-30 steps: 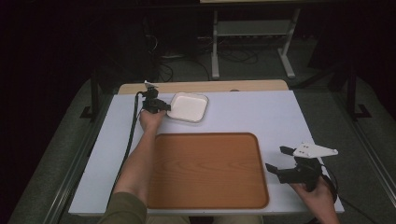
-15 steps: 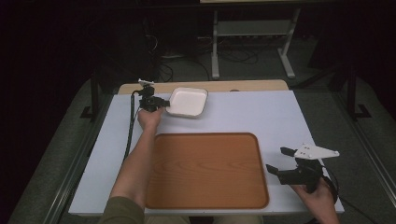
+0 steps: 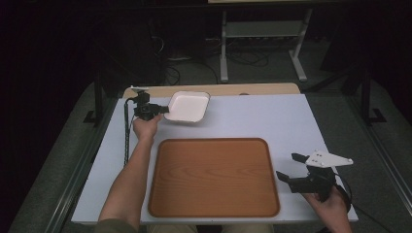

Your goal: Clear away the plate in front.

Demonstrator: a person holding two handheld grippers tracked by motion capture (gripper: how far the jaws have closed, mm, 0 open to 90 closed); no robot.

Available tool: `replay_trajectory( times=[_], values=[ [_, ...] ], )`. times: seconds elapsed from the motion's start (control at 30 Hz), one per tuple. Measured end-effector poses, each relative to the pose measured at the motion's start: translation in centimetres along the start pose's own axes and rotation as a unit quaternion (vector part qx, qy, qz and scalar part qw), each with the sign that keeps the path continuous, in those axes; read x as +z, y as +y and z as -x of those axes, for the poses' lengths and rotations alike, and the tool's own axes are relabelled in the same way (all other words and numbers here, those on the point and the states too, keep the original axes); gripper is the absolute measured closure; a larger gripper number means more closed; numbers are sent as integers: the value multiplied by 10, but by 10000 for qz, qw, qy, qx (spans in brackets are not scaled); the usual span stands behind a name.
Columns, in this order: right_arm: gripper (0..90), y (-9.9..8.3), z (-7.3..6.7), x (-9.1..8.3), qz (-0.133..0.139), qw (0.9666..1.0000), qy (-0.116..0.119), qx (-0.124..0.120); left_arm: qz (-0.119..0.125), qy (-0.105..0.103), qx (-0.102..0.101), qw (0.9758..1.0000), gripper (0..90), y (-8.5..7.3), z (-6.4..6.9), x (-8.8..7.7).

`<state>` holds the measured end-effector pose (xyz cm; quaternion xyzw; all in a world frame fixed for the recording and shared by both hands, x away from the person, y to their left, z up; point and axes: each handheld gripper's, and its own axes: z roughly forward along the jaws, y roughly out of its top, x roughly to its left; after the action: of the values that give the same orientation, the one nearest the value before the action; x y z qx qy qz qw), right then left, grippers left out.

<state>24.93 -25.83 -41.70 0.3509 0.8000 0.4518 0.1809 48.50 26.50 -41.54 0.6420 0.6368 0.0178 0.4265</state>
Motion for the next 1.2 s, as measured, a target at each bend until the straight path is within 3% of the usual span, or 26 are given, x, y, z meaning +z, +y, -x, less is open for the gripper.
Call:
replay_trajectory(
  times=[0.3, 0.6, 0.7, 1.2],
  values=[
    [142, 0, -3, -3, 67, 10000, -20, 12, 191, -165, 94, 9996, 892, -5, 6, -29],
    [142, 0, -3, -4, 116, 9999, -21, 42, 295, -202, 189, 9992, 892, -15, 13, -57],
    [142, -1, -3, -5, 136, 9999, -33, 87, 307, -246, 299, 9988, 892, -18, 16, -64],
    [142, 0, -8, -7, 157, 9997, -154, 50, 436, -406, 382, 9975, 893, -24, 18, -95]
  ],
)
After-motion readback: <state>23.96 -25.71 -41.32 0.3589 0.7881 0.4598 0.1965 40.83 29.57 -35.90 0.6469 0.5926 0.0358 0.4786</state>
